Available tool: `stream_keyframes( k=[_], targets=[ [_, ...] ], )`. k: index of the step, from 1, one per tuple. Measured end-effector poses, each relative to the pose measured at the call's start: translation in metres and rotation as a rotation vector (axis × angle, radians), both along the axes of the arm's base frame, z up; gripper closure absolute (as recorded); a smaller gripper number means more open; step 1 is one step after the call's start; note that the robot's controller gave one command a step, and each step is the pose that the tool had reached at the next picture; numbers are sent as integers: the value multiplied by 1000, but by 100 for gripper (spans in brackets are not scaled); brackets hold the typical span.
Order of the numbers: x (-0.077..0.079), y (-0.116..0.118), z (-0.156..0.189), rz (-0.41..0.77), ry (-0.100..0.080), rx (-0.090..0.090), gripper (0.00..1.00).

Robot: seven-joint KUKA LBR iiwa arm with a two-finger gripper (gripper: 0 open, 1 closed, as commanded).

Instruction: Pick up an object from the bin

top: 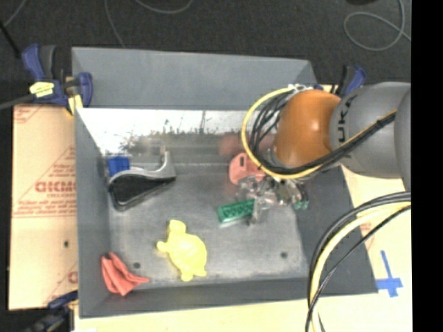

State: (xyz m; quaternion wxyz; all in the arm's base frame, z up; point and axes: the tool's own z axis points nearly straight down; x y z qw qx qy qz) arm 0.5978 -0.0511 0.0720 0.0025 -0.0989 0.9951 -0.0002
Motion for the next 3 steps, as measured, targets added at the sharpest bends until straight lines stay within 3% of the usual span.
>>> stream_keyframes(
  k=[1, 2, 3],
  targets=[
    [9, -3, 108, 80, -4, 0, 100],
    [9, -3, 108, 79, -4, 0, 100],
    [11, -9, 162, 106, -1, -1, 100]
  ],
)
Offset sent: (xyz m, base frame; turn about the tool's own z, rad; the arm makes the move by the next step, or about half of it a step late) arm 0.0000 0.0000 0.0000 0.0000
